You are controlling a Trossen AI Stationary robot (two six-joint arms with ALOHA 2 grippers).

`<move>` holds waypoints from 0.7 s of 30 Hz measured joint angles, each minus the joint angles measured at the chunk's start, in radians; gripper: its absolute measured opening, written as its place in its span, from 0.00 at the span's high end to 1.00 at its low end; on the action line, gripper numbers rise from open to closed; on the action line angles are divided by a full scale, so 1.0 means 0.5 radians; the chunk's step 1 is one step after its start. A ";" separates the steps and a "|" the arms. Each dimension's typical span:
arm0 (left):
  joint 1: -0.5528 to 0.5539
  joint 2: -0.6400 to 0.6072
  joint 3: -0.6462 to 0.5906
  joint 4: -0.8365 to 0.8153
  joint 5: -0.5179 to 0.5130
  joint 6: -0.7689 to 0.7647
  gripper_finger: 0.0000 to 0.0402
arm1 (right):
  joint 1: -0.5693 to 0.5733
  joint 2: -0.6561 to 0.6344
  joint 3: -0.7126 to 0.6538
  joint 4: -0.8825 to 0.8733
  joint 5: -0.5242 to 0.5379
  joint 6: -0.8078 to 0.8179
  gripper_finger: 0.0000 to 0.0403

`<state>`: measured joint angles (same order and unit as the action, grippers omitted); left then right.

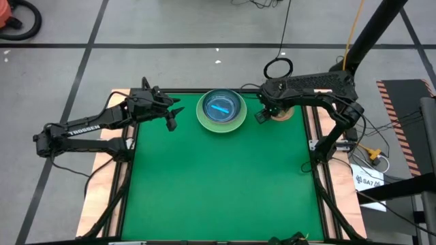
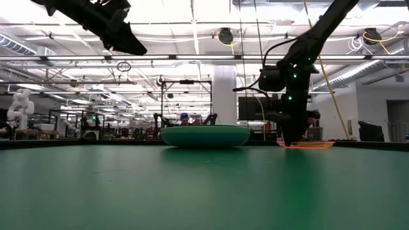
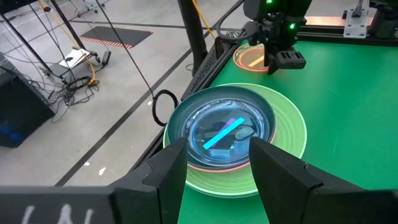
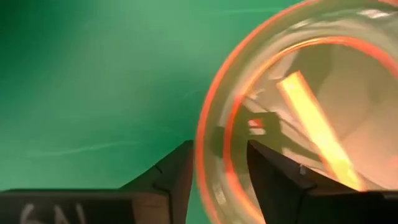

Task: Stack plastic plates
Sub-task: Stack the orange plate on top of the blue plate

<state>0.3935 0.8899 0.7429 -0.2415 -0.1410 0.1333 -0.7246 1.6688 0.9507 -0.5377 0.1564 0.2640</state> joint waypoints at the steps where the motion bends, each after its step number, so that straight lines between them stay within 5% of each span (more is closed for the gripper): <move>1: 0.000 0.000 0.000 0.000 0.000 0.000 0.55 | 0.000 0.000 -0.003 0.004 0.009 -0.017 0.66; 16: 0.000 0.000 0.000 -0.002 0.000 0.031 0.55 | 0.022 0.089 0.001 0.097 0.000 -0.097 0.96; 21: -0.001 0.000 0.000 -0.006 0.000 0.028 0.55 | 0.046 0.026 -0.004 0.086 0.025 -0.104 0.98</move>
<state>0.3931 0.8898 0.7429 -0.2443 -0.1410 0.1473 -0.7015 1.6817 0.9489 -0.4947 0.1687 0.2119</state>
